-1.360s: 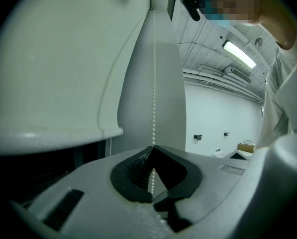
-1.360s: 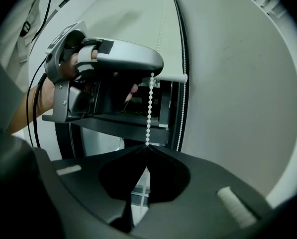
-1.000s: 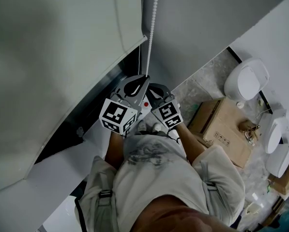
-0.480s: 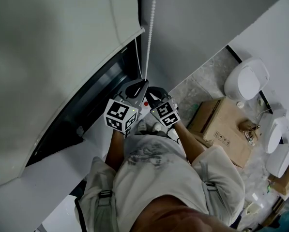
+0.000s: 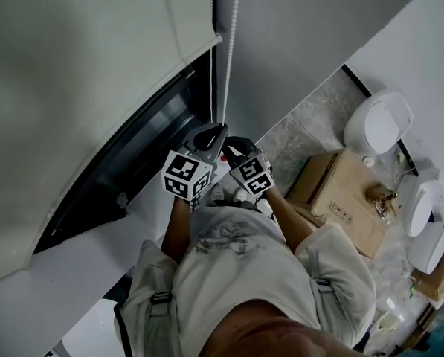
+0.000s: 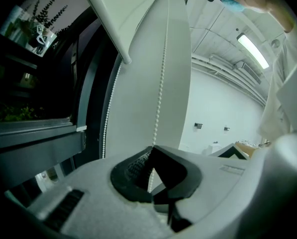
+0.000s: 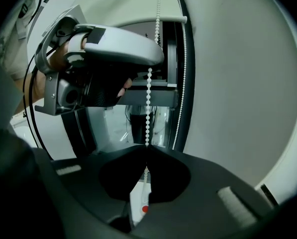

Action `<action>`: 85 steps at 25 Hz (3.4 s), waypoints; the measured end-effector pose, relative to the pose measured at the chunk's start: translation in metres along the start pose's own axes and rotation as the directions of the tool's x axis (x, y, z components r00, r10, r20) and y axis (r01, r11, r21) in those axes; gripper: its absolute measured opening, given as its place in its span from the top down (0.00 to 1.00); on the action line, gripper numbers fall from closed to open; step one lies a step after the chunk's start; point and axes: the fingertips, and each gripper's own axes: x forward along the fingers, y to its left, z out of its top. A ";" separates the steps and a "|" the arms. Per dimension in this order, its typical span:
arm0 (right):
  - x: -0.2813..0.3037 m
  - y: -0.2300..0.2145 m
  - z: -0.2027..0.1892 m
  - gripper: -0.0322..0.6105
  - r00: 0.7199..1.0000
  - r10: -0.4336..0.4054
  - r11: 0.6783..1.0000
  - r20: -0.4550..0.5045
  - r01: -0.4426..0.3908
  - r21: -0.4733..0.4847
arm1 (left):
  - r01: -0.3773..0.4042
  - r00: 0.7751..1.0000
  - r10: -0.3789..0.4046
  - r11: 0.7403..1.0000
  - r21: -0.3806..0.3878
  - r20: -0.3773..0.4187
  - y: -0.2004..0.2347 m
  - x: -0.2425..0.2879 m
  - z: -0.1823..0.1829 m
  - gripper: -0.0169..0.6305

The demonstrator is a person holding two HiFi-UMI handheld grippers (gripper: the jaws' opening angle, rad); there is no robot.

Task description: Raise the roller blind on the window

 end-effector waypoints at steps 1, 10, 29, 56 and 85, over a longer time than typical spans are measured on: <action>-0.001 0.000 0.001 0.93 1.000 0.003 1.000 0.008 -0.003 0.005 | 0.001 1.000 -0.001 1.000 -0.001 0.003 -0.001 0.000 0.000 0.96; -0.033 -0.002 0.036 0.88 0.992 0.014 1.000 0.127 -0.016 0.020 | -0.022 1.000 0.022 1.000 0.005 0.007 -0.002 -0.003 0.004 0.96; -0.135 -0.032 0.214 0.83 0.887 -0.025 0.996 0.461 0.060 -0.063 | -0.051 0.999 0.051 0.999 0.004 0.011 -0.003 -0.005 0.005 0.96; -0.149 -0.024 0.313 0.94 0.844 0.053 0.986 0.534 0.041 -0.162 | -0.039 0.999 0.039 0.999 -0.006 0.025 -0.005 -0.003 0.002 0.96; -0.121 -0.018 0.260 0.94 0.865 0.015 0.977 0.502 0.094 -0.191 | -0.043 0.994 0.035 0.997 -0.070 -0.108 0.008 0.009 -0.065 0.96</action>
